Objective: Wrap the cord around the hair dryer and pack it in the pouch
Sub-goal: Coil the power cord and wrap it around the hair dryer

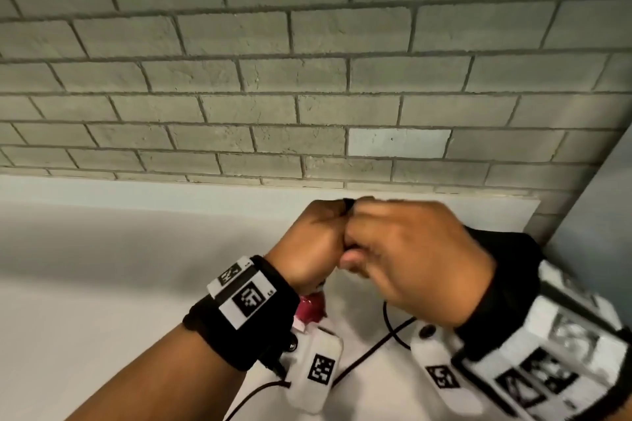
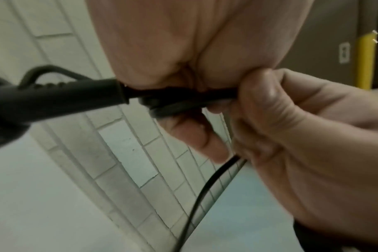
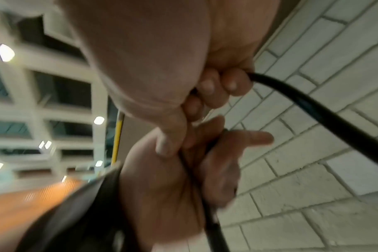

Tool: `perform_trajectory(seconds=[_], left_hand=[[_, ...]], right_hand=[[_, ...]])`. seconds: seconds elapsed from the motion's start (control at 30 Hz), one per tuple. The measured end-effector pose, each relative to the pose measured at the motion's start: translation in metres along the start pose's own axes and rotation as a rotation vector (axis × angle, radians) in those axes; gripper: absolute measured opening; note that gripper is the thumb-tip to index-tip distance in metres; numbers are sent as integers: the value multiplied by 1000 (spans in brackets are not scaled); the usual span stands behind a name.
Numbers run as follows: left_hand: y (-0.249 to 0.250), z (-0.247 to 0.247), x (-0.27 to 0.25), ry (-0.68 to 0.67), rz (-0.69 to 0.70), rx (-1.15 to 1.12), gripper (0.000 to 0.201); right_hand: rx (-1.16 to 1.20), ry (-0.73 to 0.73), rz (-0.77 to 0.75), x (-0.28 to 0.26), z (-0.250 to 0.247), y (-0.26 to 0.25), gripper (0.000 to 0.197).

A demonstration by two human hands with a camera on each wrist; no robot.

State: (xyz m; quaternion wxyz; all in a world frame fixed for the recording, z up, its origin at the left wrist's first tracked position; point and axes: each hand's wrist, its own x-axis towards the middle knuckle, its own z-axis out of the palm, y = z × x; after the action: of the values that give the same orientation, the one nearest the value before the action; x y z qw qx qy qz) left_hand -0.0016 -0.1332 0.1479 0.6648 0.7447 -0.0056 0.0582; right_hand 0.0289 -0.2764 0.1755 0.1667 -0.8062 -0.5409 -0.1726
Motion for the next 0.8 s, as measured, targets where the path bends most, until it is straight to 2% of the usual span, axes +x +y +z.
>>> perform_trajectory(seconds=[0.07, 0.13, 0.17, 0.27, 0.37, 0.47, 0.53, 0.57, 0.63, 0.73, 0.8], left_hand=[[6, -1, -5, -135, -17, -19, 45], [12, -5, -4, -254, -29, -146, 69], [12, -8, -3, -285, -27, -215, 71], [12, -16, -4, -365, -36, -365, 63], [9, -23, -9, -509, -43, -451, 61], [10, -26, -10, -528, -21, -550, 60], [14, -28, -10, -489, 6, -633, 56], [17, -30, -8, -445, 7, -668, 55], [21, -34, -5, -295, 22, -715, 55], [22, -36, 1, -4, 63, -737, 54], [18, -35, 5, 162, 47, -727, 52]], right_hand=[[234, -1, 6, 9, -15, 15, 20], [449, 53, 34, 15, -19, 26, 12], [553, 84, 65, 17, -18, 29, 10], [868, 136, 150, 20, -10, 33, 15], [896, 168, 119, 22, -3, 35, 2], [991, 187, 126, 20, 9, 32, 16], [972, 163, 182, 13, 24, 25, 33], [888, 160, 215, 8, 33, 21, 36], [635, 178, 235, -1, 50, 14, 27], [349, 165, 188, -10, 65, 4, 11], [153, 112, 146, -12, 66, -3, 14]])
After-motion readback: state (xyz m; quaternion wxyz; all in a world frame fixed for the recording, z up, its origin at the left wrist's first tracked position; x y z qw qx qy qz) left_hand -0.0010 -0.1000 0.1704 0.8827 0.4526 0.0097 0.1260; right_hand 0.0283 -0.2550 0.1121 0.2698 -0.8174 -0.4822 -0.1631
